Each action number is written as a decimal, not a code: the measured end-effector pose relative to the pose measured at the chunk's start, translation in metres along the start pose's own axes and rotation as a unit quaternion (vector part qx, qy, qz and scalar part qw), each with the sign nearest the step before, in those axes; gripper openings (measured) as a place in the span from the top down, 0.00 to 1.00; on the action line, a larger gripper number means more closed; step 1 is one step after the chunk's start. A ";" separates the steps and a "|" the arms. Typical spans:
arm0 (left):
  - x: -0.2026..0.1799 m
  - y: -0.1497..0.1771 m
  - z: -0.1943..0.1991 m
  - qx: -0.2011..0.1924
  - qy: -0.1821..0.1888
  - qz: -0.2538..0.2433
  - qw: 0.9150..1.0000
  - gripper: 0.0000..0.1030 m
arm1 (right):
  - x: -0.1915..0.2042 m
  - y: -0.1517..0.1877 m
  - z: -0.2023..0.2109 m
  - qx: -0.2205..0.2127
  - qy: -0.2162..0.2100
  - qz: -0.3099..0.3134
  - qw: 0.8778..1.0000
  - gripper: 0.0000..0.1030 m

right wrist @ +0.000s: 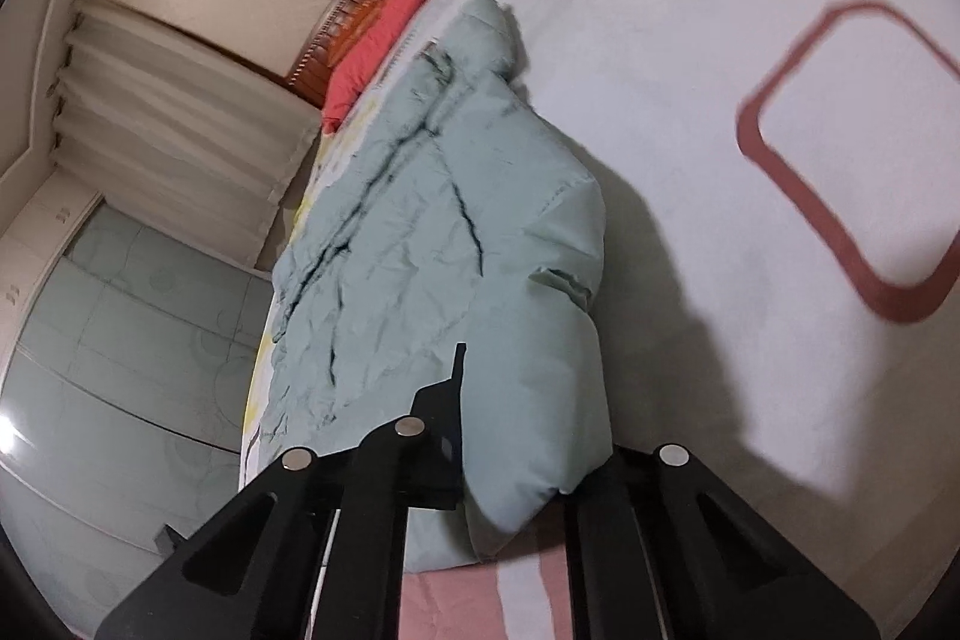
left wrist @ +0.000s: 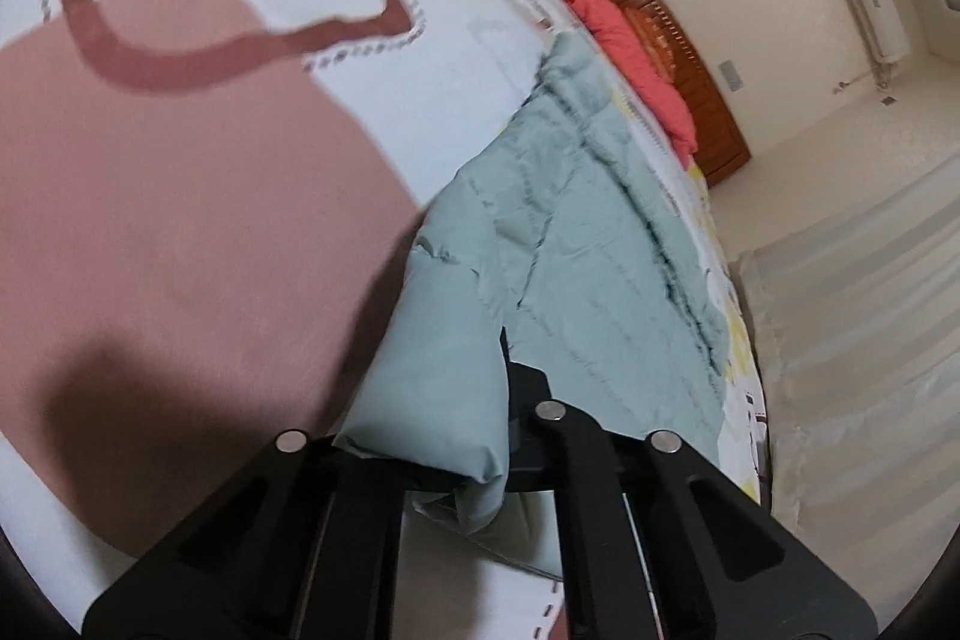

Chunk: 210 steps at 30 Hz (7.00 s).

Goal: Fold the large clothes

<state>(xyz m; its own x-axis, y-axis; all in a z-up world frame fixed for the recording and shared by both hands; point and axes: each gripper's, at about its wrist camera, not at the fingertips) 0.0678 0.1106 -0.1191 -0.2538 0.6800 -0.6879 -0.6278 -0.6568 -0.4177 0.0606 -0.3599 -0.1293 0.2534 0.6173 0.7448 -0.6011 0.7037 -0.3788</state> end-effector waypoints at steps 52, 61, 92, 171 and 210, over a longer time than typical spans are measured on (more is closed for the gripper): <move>-0.136 -0.181 -0.174 -0.025 -0.034 -0.138 0.990 0.98 | 0.077 -0.188 -0.178 -0.025 0.024 0.081 0.996 0.95; -0.140 -0.183 -0.205 -0.013 -0.060 -0.157 0.986 0.92 | 0.069 -0.195 -0.198 -0.002 0.041 0.061 0.997 0.83; -0.145 -0.192 -0.226 -0.001 -0.158 -0.221 0.962 0.36 | 0.150 -0.170 -0.262 0.052 0.171 0.270 0.946 0.34; -0.015 -0.053 -0.016 0.001 -0.030 0.023 0.999 0.89 | -0.002 -0.065 -0.043 0.032 0.024 0.002 0.999 0.83; -0.112 -0.008 0.019 -0.077 -0.227 -0.331 0.913 0.54 | 0.111 0.001 -0.022 0.016 0.176 0.307 0.935 0.57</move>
<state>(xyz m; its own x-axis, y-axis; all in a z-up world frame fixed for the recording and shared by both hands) 0.0879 0.0459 -0.0273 -0.1573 0.9864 0.0484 -0.6523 -0.0670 -0.7550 0.1047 -0.2826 -0.0587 0.0843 0.9829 0.1636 -0.7363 0.1720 -0.6544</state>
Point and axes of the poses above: each gripper's, at about its wrist camera, not at the fingertips, and z roughly against the way its jaws point, x to its left, y to its underside, and after that the axes turned 1 degree about -x, right-handed
